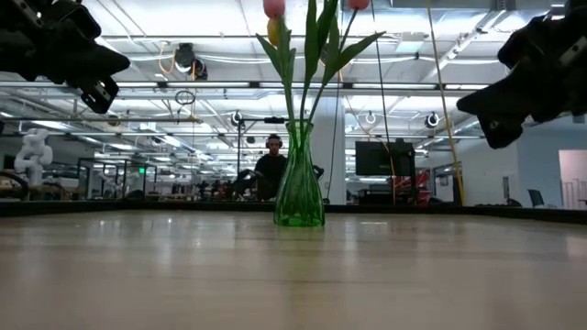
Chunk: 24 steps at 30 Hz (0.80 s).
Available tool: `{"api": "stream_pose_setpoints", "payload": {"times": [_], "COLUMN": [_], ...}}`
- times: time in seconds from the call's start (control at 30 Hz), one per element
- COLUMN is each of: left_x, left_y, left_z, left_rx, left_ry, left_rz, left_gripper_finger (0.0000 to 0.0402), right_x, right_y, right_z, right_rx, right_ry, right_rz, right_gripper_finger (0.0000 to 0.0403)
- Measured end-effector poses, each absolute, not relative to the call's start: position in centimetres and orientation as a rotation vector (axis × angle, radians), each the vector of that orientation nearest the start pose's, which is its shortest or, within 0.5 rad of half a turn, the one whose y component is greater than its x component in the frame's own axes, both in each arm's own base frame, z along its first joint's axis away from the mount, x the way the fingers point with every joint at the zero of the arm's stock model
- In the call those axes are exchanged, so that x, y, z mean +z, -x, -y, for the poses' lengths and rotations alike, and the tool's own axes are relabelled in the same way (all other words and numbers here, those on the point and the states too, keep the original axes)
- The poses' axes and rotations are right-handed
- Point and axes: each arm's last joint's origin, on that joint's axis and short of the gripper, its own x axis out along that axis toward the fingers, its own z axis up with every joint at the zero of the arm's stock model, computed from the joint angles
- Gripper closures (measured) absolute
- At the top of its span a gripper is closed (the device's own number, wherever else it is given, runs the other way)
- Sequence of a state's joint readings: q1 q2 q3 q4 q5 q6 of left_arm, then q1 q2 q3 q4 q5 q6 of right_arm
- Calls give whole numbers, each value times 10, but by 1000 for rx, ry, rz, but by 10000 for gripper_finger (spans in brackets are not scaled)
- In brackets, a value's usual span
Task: Sort flowers into vase by color
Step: Return to Home Position
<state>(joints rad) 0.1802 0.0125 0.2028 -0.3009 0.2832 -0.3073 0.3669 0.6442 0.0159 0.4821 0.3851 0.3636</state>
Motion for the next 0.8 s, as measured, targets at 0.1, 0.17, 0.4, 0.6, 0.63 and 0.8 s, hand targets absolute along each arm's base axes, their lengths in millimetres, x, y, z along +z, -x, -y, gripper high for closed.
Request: {"api": "stream_pose_setpoints", "payload": {"times": [0.1, 0.17, 0.4, 0.6, 0.63, 0.8], "left_x": [202, 202, 202, 202, 202, 206], "left_y": [-80, -80, -80, -80, -81, -81], "left_z": [-6, -6, -7, -7, -8, -12], "left_rx": [-85, -86, -71, -55, -35, 103], "left_ry": [333, 331, 330, 324, 324, 286], "left_rz": [-123, -120, -117, -115, -111, -46], "left_gripper_finger": [379, 379, 379, 379, 379, 379], "right_x": [156, 157, 162, 169, 169, 169], "right_y": [-129, -128, -125, -118, -117, -111], "right_z": [-37, -34, -23, -8, -6, 2], "right_rx": [-45, -61, -129, -113, -128, -149], "right_ry": [-254, -244, -291, -320, -321, -328], "right_rz": [-108, -97, -46, 10, 15, 18], "right_gripper_finger": [403, 403, 403, 403, 403, 403]}}
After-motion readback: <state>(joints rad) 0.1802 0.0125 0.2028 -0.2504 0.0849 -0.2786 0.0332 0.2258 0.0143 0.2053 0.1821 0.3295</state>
